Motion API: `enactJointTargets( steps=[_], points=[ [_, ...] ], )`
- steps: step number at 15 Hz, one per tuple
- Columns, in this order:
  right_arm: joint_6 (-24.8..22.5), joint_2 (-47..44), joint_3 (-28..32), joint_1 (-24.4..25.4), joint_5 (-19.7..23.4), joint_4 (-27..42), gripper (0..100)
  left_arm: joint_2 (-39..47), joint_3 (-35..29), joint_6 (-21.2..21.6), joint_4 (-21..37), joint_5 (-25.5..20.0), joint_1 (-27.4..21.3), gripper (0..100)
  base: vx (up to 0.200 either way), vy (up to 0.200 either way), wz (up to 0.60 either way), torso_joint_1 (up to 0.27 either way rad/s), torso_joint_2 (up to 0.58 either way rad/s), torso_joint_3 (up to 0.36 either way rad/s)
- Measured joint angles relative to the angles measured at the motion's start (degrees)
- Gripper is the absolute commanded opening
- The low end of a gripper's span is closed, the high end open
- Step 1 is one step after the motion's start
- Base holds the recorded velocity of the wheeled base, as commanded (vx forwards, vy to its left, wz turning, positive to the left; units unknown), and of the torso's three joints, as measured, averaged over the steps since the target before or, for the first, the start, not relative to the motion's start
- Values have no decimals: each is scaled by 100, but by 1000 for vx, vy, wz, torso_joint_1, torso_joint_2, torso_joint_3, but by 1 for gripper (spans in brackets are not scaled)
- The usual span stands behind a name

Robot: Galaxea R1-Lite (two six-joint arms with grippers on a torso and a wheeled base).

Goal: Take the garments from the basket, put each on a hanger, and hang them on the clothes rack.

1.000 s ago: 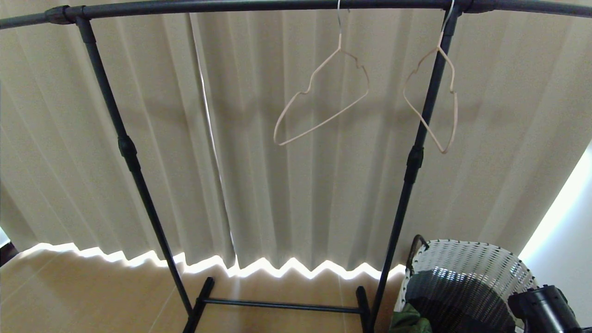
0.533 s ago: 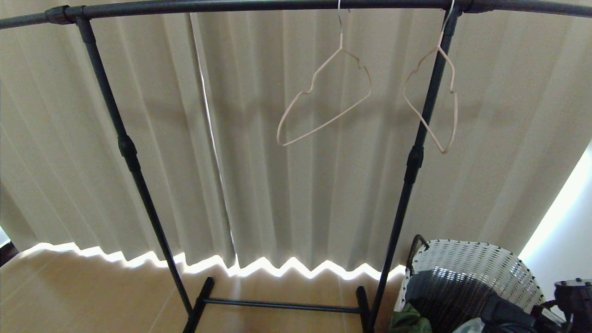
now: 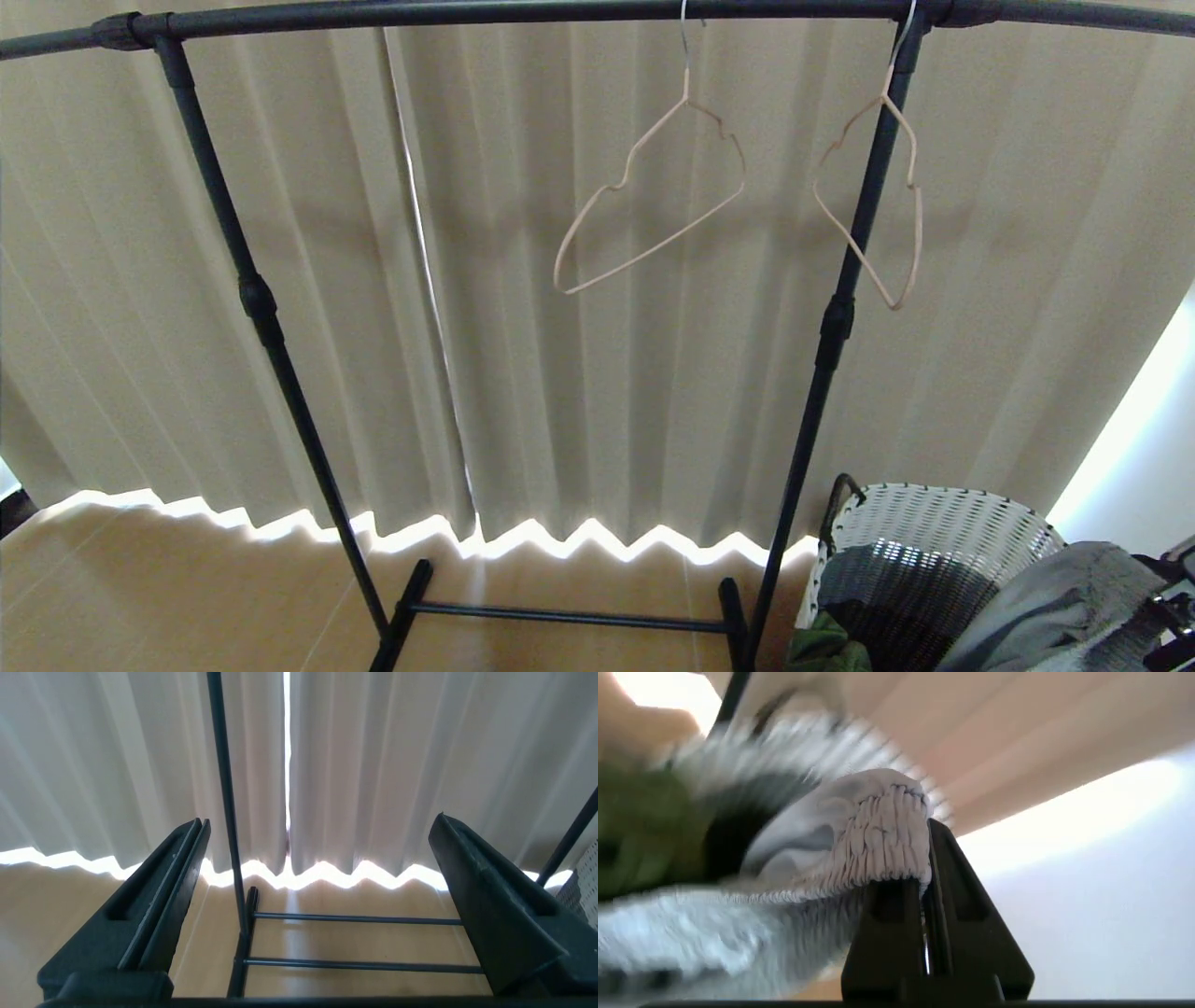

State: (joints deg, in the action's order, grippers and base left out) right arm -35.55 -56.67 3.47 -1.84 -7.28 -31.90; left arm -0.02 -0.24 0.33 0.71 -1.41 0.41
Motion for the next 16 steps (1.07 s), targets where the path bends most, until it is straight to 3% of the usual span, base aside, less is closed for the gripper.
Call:
enactJointTargets(
  steps=[3, 6, 16],
  points=[
    [62, 718, 435, -247, 20, 922, 0, 0, 2, 2, 0, 5, 0, 100, -200, 0, 0, 1, 4, 2],
    [66, 1280, 606, -295, 61, 1401, 0, 0, 6, 0, 2, 2, 0, 100, -200, 0, 0, 2, -1, -1],
    [104, 1779, 581, -282, 77, 1518, 0, 0, 0, -1, -6, 9, 0, 100, -180, 0, 0, 1, 2, 4]
  ],
)
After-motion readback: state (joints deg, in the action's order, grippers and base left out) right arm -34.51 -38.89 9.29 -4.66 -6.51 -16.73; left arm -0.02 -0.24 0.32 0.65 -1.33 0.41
